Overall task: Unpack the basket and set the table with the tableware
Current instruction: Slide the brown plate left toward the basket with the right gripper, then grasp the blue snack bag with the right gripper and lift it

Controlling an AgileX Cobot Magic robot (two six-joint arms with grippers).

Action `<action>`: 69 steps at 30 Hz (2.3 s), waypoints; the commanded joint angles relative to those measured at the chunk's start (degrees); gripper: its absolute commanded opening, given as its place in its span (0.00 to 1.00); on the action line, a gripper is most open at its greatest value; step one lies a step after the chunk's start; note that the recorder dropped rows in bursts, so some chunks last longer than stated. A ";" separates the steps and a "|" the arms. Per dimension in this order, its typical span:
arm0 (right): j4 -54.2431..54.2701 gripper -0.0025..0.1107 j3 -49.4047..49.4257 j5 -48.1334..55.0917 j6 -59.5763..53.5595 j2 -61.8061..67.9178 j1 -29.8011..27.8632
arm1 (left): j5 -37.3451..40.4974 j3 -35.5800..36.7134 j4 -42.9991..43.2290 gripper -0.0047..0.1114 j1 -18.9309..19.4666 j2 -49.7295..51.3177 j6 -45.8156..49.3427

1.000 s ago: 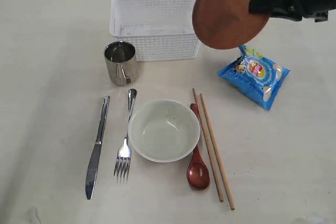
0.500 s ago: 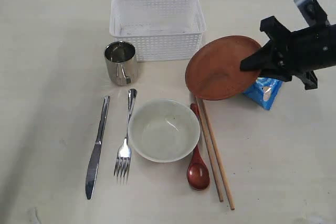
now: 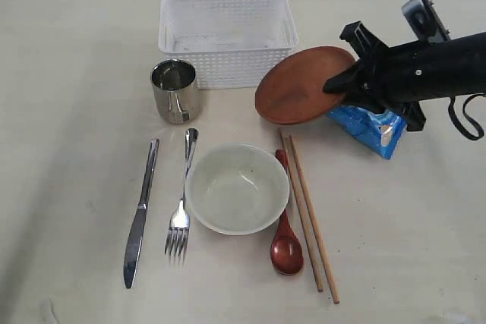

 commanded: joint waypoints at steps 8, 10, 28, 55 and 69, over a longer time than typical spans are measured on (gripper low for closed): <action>5.55 0.02 -7.34 -1.22 -0.98 7.95 1.88 | 0.38 0.00 -0.58 0.60 -0.03 -0.55 -0.76; 5.55 0.02 -9.14 -1.22 -0.98 9.83 3.37 | 0.38 0.00 -0.58 0.60 -0.03 -0.55 -0.76; 8.00 0.29 -12.51 -6.26 -2.34 17.08 6.01 | 0.38 0.00 -0.47 0.60 -0.03 -0.55 -0.65; -8.13 0.62 -12.51 -5.81 4.69 8.40 6.01 | 0.38 0.00 -0.33 0.60 -0.03 -0.55 -0.65; -52.60 0.62 -12.58 -8.50 34.06 -1.01 0.55 | 0.38 0.00 -0.23 0.60 -0.03 -0.55 -0.53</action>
